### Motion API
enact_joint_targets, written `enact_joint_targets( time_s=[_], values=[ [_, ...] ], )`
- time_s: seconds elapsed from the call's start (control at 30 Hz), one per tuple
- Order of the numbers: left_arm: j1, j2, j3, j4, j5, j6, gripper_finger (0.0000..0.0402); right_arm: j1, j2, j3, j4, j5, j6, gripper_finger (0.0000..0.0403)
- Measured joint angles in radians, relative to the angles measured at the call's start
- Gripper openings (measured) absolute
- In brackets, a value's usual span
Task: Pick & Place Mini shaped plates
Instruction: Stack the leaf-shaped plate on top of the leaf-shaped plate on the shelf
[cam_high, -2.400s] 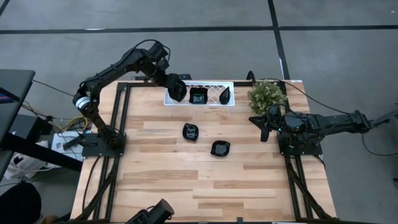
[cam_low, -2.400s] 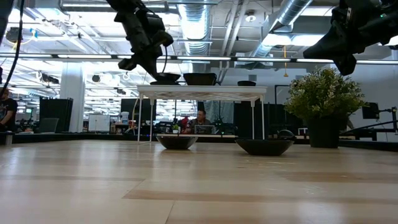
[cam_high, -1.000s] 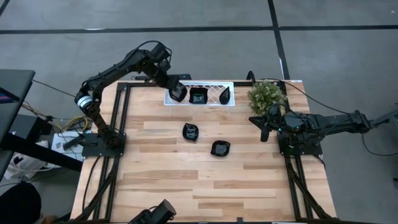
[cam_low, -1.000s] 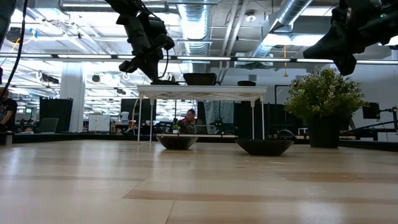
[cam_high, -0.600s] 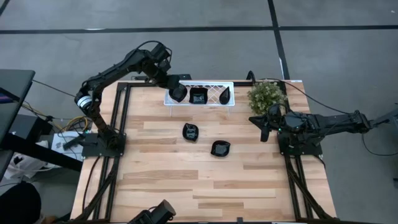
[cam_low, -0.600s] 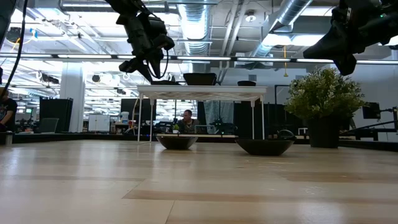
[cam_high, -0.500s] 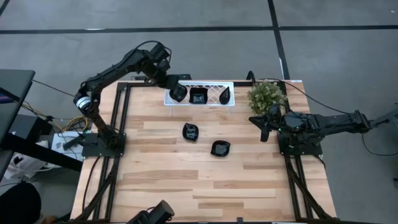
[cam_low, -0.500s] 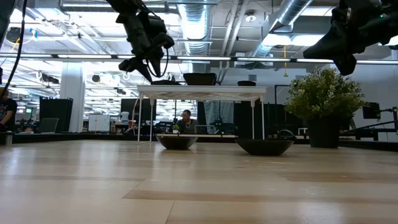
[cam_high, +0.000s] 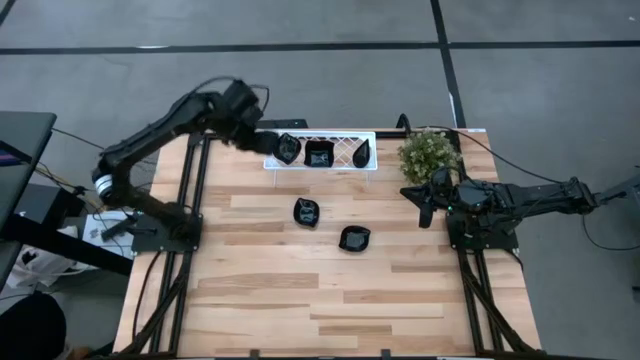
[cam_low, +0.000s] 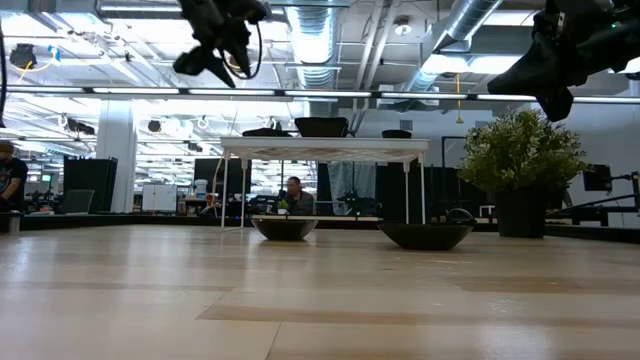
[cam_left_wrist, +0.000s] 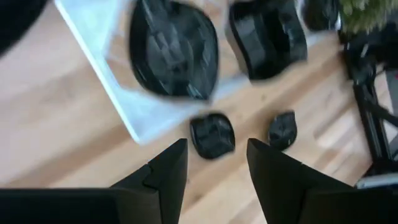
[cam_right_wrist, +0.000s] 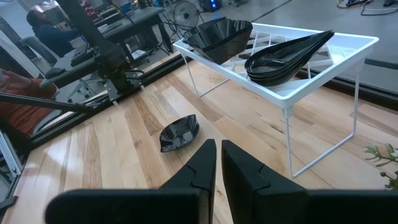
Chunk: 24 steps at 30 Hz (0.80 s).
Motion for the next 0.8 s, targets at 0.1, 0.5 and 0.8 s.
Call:
enact_joint_targets(
  time_s=[0.1,0.5,0.8],
  values=[
    [-0.104,-0.063,-0.068,0.006,-0.048,-0.088,0.0168,0.0,0.0,0.0,0.0,0.0,0.0,0.0021],
    [-0.505,-0.168,-0.375,0.408,-0.198,-0.568,0.0165,0.0,0.0,0.0,0.0,0.0,-0.001,0.0021],
    [-0.623,-0.144,-0.552,0.719,-0.312,-0.788,0.0165,0.0,0.0,0.0,-0.001,0.0,-0.002,0.0021]
  ],
)
